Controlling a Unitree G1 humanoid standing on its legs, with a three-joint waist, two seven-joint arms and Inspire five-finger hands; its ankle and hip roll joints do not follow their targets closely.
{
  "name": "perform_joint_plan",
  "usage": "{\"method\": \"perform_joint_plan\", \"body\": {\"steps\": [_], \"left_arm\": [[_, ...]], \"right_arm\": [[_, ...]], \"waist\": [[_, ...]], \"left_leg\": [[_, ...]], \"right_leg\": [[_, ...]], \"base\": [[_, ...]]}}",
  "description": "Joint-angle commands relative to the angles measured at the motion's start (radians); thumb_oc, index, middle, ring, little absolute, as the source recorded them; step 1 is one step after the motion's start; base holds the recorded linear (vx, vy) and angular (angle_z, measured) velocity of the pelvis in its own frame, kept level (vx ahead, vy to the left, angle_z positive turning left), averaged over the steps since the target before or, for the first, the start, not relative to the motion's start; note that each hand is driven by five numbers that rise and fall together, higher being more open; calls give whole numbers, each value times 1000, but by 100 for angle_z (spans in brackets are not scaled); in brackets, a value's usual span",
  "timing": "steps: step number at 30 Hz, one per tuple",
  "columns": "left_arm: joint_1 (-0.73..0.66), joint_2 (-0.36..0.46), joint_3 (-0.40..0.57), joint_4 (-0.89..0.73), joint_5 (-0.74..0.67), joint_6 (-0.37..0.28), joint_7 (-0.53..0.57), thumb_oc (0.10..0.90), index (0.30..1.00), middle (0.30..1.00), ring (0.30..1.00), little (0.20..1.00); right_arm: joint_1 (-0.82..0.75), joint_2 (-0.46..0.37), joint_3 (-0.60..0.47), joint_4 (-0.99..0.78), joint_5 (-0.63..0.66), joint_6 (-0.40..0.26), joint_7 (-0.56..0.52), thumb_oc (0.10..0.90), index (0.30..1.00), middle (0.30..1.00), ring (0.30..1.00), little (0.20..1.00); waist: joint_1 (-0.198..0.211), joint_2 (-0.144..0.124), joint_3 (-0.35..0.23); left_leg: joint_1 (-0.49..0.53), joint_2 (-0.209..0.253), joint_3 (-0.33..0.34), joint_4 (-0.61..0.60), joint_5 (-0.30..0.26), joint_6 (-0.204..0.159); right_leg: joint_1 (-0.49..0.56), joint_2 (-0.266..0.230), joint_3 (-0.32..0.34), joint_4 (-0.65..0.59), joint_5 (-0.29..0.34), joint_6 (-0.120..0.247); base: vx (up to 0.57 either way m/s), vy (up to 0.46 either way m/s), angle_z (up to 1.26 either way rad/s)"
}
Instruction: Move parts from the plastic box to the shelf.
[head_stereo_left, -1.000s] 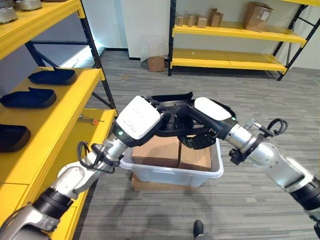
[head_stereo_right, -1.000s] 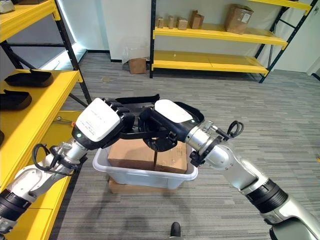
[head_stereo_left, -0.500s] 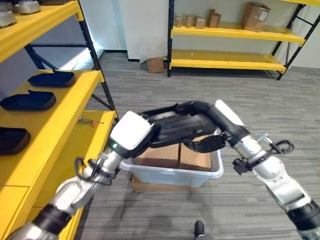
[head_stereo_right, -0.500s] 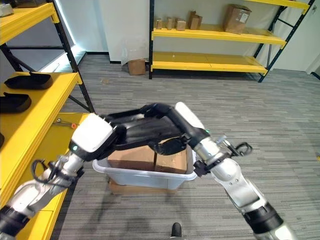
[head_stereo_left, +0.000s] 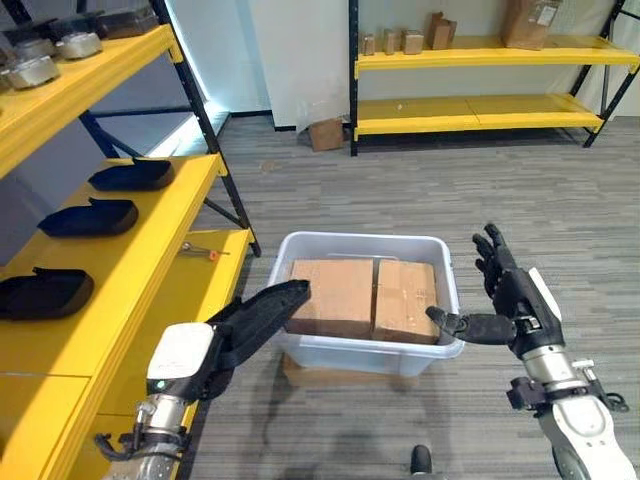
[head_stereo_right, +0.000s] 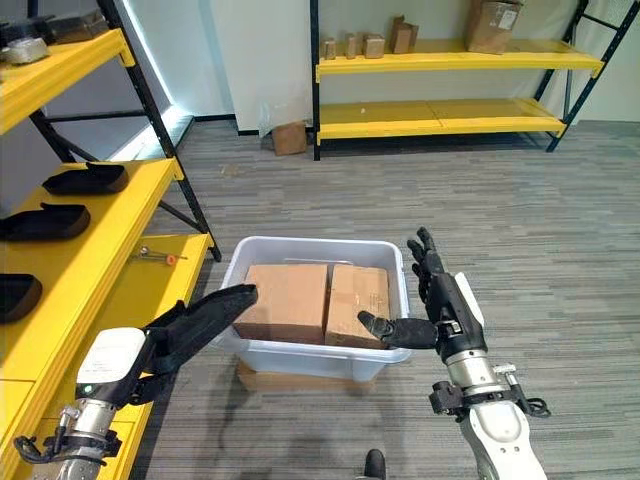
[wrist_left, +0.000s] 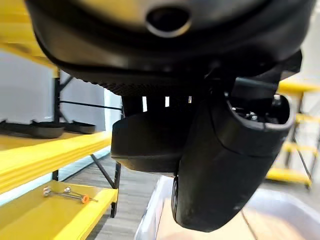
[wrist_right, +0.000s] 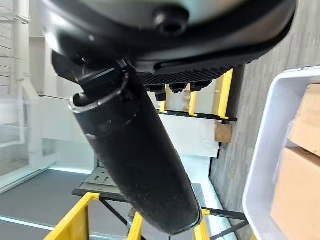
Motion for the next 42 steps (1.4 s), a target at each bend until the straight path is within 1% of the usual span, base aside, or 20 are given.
{"method": "perform_joint_plan", "body": {"steps": [1, 5, 6, 7, 10, 11, 12, 13, 16, 18, 20, 22, 25, 30, 32, 37, 39, 40, 41, 42], "left_arm": [[-183, 65, 84, -113, -80, -28, 128, 400, 300, 300, 300, 300], [-160, 37, 84, -134, -90, -23, 118, 400, 300, 300, 300, 300], [-152, 25, 75, -147, -109, -23, 111, 400, 300, 300, 300, 300], [-152, 23, 79, -149, -110, -21, 109, 400, 300, 300, 300, 300], [-165, 27, 54, -155, -97, -17, 106, 400, 300, 300, 300, 300], [-203, 30, 28, -161, -88, -17, 111, 400, 300, 300, 300, 300], [-216, 31, 22, -167, -90, -22, 110, 400, 300, 300, 300, 300], [-225, 34, 21, -196, -87, -33, 112, 400, 300, 300, 300, 300], [-246, 37, 17, -214, -86, -32, 134, 400, 300, 300, 300, 300], [-255, 38, 19, -224, -87, -27, 137, 400, 300, 300, 300, 300], [-263, 40, 6, -231, -81, -29, 142, 400, 300, 300, 300, 300], [-270, 34, 1, -232, -78, -28, 148, 400, 300, 300, 300, 300], [-265, 53, -13, -250, -49, -32, 168, 400, 300, 300, 300, 300], [-207, 84, 37, -300, -22, -29, 217, 400, 300, 300, 300, 300], [-199, 90, 44, -306, -13, -26, 225, 400, 300, 300, 300, 300], [-208, 109, 41, -309, -9, -14, 256, 400, 300, 300, 300, 300], [-226, 115, 25, -298, -12, -13, 260, 400, 300, 300, 300, 300], [-246, 117, 15, -289, -15, -12, 260, 400, 300, 300, 300, 300], [-247, 117, 14, -288, -14, -12, 260, 400, 300, 300, 300, 300], [-256, 117, 10, -280, -17, -12, 259, 400, 300, 300, 300, 300]], "right_arm": [[-199, -34, -23, -105, -8, -111, -10, 900, 1000, 1000, 1000, 1000], [-275, -45, 28, -101, -11, -110, -13, 900, 1000, 1000, 1000, 1000], [-330, -44, 71, -92, -10, -113, -25, 900, 1000, 1000, 1000, 1000], [-338, -45, 76, -86, -11, -116, -27, 900, 1000, 1000, 1000, 1000], [-416, -38, 120, -78, -35, -122, -58, 900, 1000, 1000, 1000, 1000], [-444, -42, 126, -71, -45, -123, -79, 900, 1000, 1000, 1000, 1000], [-447, -45, 128, -63, -42, -123, -85, 900, 1000, 1000, 1000, 1000], [-435, -44, 131, -55, -30, -124, -85, 900, 1000, 1000, 1000, 1000], [-387, -30, 113, -62, -11, -130, -89, 900, 1000, 1000, 1000, 1000], [-332, -11, 80, -64, -6, -128, -93, 900, 1000, 1000, 1000, 1000], [-286, 6, 46, -70, -12, -129, -98, 900, 1000, 1000, 1000, 1000], [-265, 14, 22, -83, -15, -137, -100, 900, 1000, 1000, 1000, 1000], [-218, 37, -15, -89, -31, -139, -104, 900, 1000, 1000, 1000, 1000], [-204, 72, 16, -101, -71, -138, -100, 900, 1000, 1000, 1000, 1000], [-203, 76, 22, -103, -76, -139, -99, 900, 1000, 1000, 1000, 1000], [-190, 99, 40, -100, -102, -134, -127, 900, 1000, 1000, 1000, 1000], [-190, 103, 38, -99, -105, -136, -134, 900, 1000, 1000, 1000, 1000], [-190, 102, 36, -97, -103, -138, -136, 900, 1000, 1000, 1000, 1000], [-190, 102, 36, -97, -103, -138, -136, 900, 1000, 1000, 1000, 1000], [-185, 99, 34, -96, -97, -137, -132, 900, 1000, 1000, 1000, 1000]], "waist": [[15, -35, -7], [41, -26, 7], [73, -18, 22], [66, -14, 25], [112, 4, 58], [118, 3, 83], [111, -5, 89], [97, -25, 86], [75, -42, 64], [54, -42, 51], [34, -35, 38], [20, -32, 28], [38, -35, 22], [97, -86, 29], [104, -94, 29], [105, -97, 30], [68, -96, 36], [57, -91, 40], [60, -91, 40], [41, -87, 43]], "left_leg": [[33, 73, -44, 8, -24, -20], [20, 105, -68, 27, 9, -30], [-2, 127, -100, 42, 65, -44], [-6, 134, -107, 42, 69, -48], [-65, 164, -164, 28, 197, -94], [-118, 160, -156, 44, 245, -91], [-132, 149, -132, 94, 213, -72], [-148, 119, -83, 277, 76, -30], [-99, 103, -9, 432, -93, -6], [-44, 98, 45, 477, -164, 4], [-3, 66, 63, 389, -241, 16], [20, 61, 103, 317, -254, 24], [36, -18, 61, 213, -272, 61], [10, -159, -7, 216, -314, 133], [5, -177, -21, 216, -316, 142], [-11, -240, -105, 185, -297, 166], [-2, -262, -133, 149, -262, 182], [7, -270, -149, 130, -246, 189], [8, -269, -146, 130, -246, 189], [10, -272, -165, 120, -230, 197]], "right_leg": [[35, 9, -37, 144, -171, 10], [42, 45, -50, 155, -198, -19], [52, 73, -56, 145, -207, -37], [54, 80, -62, 143, -206, -41], [58, 112, -101, 121, -219, -63], [65, 101, -157, 109, -218, -74], [56, 89, -183, 106, -209, -80], [28, 66, -232, 100, -191, -94], [32, 50, -288, 108, -196, -106], [28, 38, -349, 132, -203, -112], [23, 11, -392, 161, -194, -91], [25, -19, -423, 175, -178, -73], [24, -109, -444, 228, -128, -26], [74, -256, -500, 234, -4, 61], [84, -272, -509, 229, 13, 68], [84, -303, -436, 238, 72, 79], [26, -263, -294, 264, 59, 48], [-17, -211, -192, 292, 23, 28], [-21, -211, -188, 295, 22, 28], [-44, -143, -126, 320, -34, -3]], "base": [[-98, -131, 13], [-89, -155, 5], [-99, -131, 16], [-167, -186, 15], [-222, -122, 33], [-328, -121, 76], [-501, -252, 181], [-392, -257, 225], [-142, -133, 154], [-88, 68, 109], [-33, 152, 119], [-22, 227, 103], [-1, 296, 88], [10, 343, 85], [16, 175, 64], [29, 180, 67], [14, 198, 75], [-19, 154, 63], [15, 151, 64], [29, 137, 37]]}}
